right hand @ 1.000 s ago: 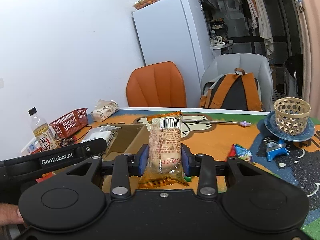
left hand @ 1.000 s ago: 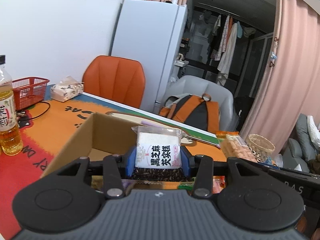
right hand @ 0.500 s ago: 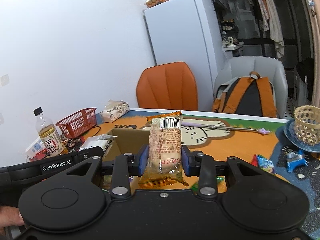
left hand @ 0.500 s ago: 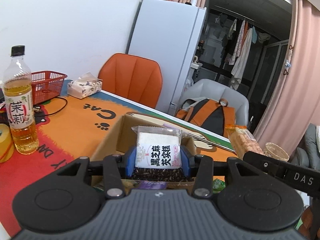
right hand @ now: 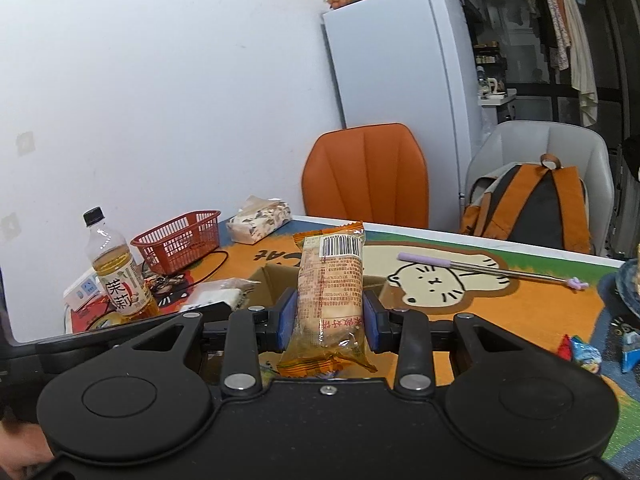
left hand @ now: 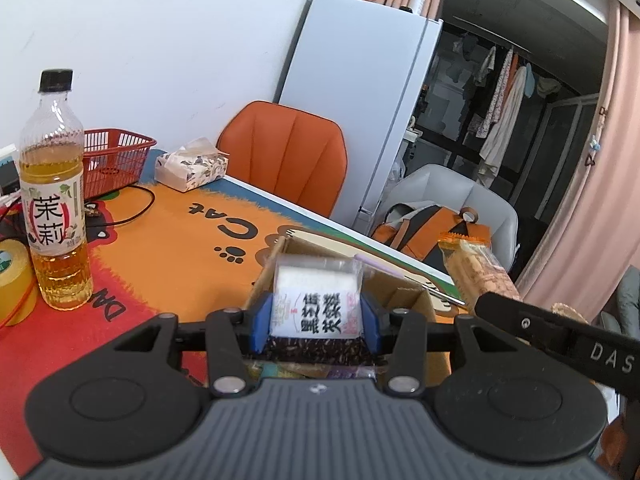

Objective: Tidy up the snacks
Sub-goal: 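Carry both packets over the box and open both grippers to drop them in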

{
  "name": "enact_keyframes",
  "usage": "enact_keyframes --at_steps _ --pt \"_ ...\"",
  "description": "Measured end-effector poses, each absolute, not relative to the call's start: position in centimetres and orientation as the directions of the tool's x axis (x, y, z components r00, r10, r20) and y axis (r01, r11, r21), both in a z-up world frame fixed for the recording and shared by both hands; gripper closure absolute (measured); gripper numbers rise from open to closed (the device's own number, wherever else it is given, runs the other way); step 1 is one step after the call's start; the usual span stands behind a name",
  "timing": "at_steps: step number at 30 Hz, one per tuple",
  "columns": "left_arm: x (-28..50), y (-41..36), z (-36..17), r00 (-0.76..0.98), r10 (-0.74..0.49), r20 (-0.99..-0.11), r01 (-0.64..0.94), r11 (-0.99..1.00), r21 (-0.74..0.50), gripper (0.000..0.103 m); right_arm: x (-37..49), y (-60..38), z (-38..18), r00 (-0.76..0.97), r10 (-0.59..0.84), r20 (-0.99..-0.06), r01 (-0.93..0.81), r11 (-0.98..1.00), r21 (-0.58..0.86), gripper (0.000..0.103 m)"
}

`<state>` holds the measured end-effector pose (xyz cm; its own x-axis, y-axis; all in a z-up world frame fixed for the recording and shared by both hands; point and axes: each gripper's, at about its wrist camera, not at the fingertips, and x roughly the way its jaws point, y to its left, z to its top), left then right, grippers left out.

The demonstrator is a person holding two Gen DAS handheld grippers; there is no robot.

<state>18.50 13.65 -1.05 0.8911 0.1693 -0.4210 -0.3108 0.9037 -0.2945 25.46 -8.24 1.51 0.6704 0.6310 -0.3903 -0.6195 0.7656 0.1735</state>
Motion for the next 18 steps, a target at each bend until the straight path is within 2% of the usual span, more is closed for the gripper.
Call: enact_keyframes --at_steps 2,3,4,12,14,18 --pt "18.6 13.9 -1.1 0.887 0.192 -0.420 -0.333 0.896 -0.293 0.047 25.5 -8.1 1.4 0.667 0.633 -0.393 -0.621 0.764 0.176 0.068" --pt "18.6 14.0 -1.2 0.886 0.195 -0.421 -0.338 0.893 -0.296 0.039 25.6 -8.0 1.3 0.665 0.634 -0.395 -0.621 0.763 0.178 0.068" --pt "18.6 14.1 -1.2 0.888 0.192 -0.418 -0.336 0.892 -0.303 0.037 25.7 -7.9 1.2 0.663 0.634 -0.399 -0.621 0.763 0.180 0.068" --pt "17.4 14.7 -1.5 0.885 0.188 -0.425 -0.343 0.881 -0.325 0.035 25.7 -6.7 0.4 0.646 0.634 -0.425 -0.625 0.759 0.182 0.066" --pt "17.1 14.8 -1.5 0.885 0.187 -0.427 -0.344 0.880 -0.328 0.035 25.7 -6.6 0.4 0.654 0.623 -0.428 -0.615 0.768 0.179 0.059" --pt "16.5 14.8 -1.4 0.886 0.185 -0.426 -0.345 0.877 -0.335 0.031 25.5 -7.3 0.4 0.657 0.620 -0.430 -0.605 0.773 0.190 0.059"
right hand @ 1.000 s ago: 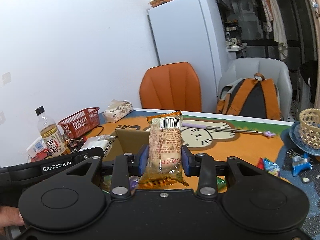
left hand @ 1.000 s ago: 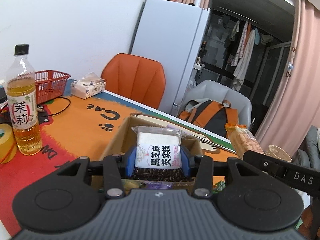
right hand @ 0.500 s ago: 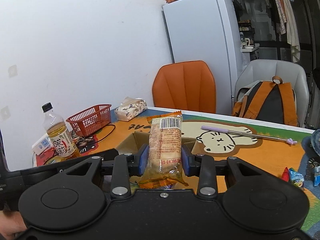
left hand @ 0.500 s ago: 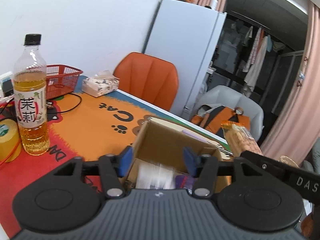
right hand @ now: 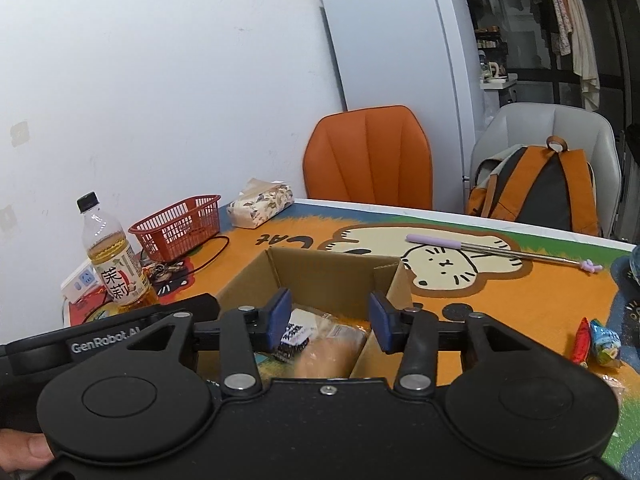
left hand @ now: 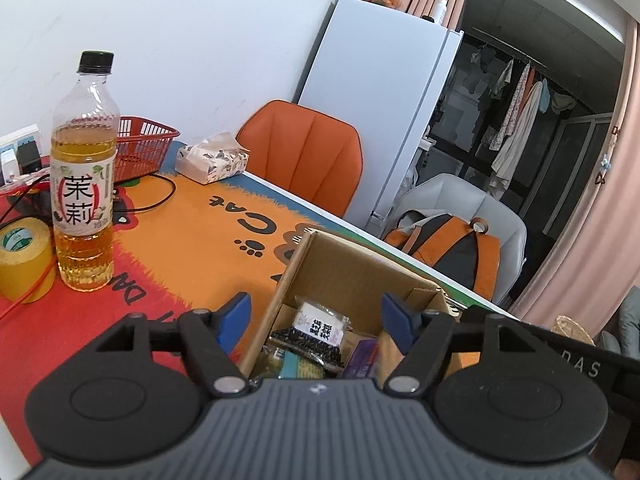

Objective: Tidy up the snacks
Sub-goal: 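Carry both packets over the box and open both grippers to drop them in, then move both tools back toward the remaining candies on the mat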

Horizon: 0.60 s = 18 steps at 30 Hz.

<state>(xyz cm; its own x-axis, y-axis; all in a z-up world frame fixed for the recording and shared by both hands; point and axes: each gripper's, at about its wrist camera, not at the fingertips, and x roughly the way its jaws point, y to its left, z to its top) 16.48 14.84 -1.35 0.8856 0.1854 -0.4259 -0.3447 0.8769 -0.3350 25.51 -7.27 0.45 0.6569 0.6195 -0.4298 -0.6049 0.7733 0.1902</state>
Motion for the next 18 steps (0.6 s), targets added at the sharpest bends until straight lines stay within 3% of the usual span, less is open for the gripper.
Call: enact_keyframes --at_steps 13,18 --pt "15.3 13.0 -1.4 0.880 0.173 -0.443 -0.336 0.885 -0.323 0.019 24.3 -10.5 0.2 0.675 0.592 -0.439 -0.572 0.797 0.195 0.049" --pt "15.1 12.0 -1.2 0.879 0.170 -0.446 -0.328 0.894 -0.306 0.015 24.1 -12.1 -0.1 0.671 0.588 -0.451 -0.564 0.800 0.204 0.040"
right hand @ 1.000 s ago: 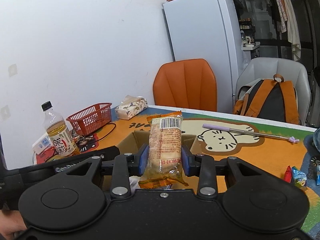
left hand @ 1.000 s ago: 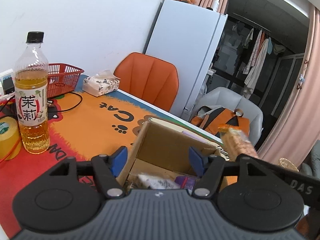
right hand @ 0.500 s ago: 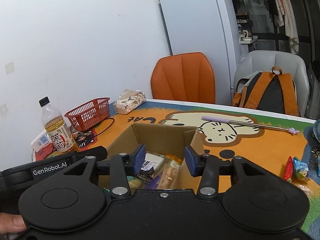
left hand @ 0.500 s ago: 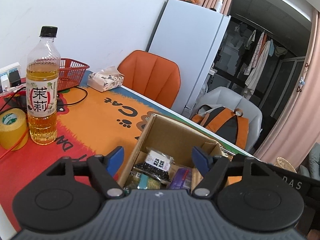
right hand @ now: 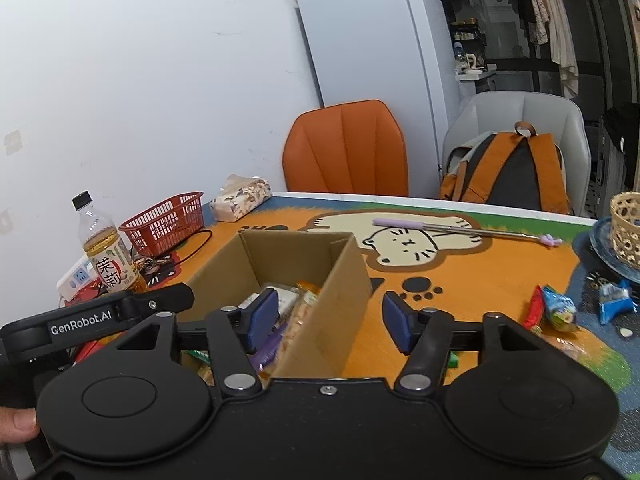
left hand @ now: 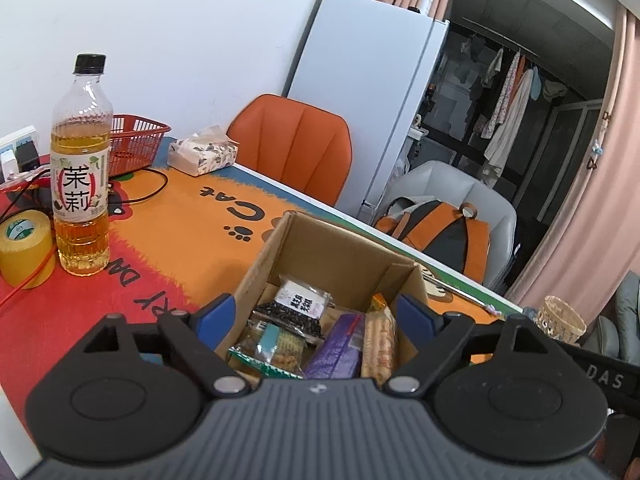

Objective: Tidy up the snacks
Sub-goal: 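Move both tools back toward the remaining candies on the mat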

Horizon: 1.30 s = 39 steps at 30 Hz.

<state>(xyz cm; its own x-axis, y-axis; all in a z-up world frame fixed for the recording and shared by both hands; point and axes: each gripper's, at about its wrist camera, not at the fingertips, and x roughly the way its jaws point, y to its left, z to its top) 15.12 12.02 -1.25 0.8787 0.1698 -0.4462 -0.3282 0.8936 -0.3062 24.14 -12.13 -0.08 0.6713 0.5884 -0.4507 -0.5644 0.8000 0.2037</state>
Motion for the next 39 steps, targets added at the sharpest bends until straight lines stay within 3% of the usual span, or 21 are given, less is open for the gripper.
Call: enact_keyframes --at_steps 2,8,20,39 --pt "15.2 11.6 -1.2 0.872 0.170 -0.459 -0.331 0.896 -0.296 0.011 24.0 -12.8 -0.2 0.669 0.587 -0.456 -0.563 0.801 0.206 0.033" --pt "15.5 10.2 -0.9 0.842 0.105 -0.530 -0.295 0.911 -0.289 0.009 23.6 -14.7 -0.2 0.669 0.581 -0.463 -0.556 0.805 0.207 0.023" --pt "15.7 6.9 -0.3 0.841 0.063 -0.538 -0.227 0.943 -0.245 0.008 23.7 -18.3 0.2 0.679 0.561 -0.474 -0.526 0.822 0.219 0.000" --pt "17.7 0.9 -1.3 0.818 -0.032 -0.574 -0.109 0.972 -0.209 0.008 25.1 -25.3 -1.3 0.699 0.498 -0.513 -0.427 0.866 0.259 0.000"
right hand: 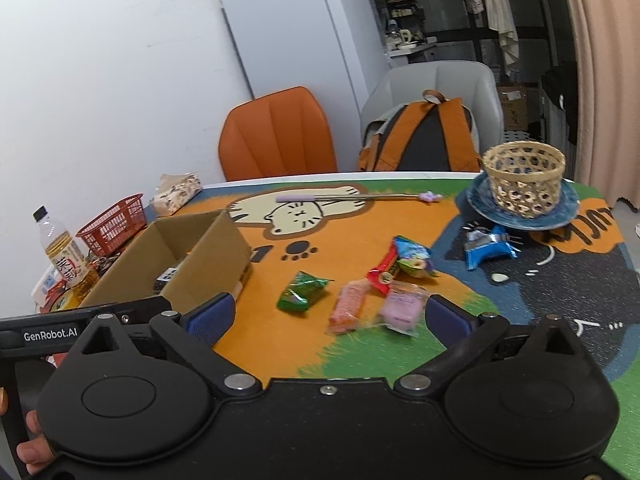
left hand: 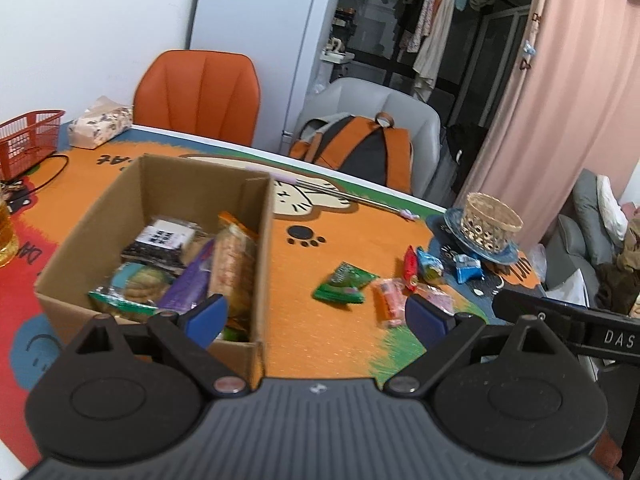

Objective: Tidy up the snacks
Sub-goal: 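Move both tools back toward the remaining candies on the mat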

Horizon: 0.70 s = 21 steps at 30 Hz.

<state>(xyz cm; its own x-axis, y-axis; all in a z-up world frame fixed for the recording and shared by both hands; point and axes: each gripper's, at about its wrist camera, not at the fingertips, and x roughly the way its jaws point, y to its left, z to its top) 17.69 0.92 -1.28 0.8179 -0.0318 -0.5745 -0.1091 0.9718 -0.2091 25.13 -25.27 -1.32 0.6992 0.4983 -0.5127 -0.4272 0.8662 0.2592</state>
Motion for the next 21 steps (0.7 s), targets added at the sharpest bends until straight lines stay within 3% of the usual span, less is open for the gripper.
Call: enact_keyframes --at_steps 11,17,21 --pt "18.7 -1.3 -2.0 0.817 -0.009 -0.576 -0.125 0.973 -0.193 0.006 26.1 -28.1 -2.7 0.706 0.477 -0.523 -0.382 0.879 0.286 0.000" --pt "17.2 -2.7 -0.7 0.858 -0.027 -0.512 -0.090 0.975 -0.203 0.006 26.9 -29.2 -3.4 0.712 0.464 -0.527 -0.355 0.885 0.301 0.000" --pt "18.1 -3.9 -1.5 0.834 -0.069 -0.547 -0.054 0.977 -0.205 0.006 27.3 -29.5 -3.9 0.713 0.461 -0.529 -0.343 0.887 0.310 0.000"
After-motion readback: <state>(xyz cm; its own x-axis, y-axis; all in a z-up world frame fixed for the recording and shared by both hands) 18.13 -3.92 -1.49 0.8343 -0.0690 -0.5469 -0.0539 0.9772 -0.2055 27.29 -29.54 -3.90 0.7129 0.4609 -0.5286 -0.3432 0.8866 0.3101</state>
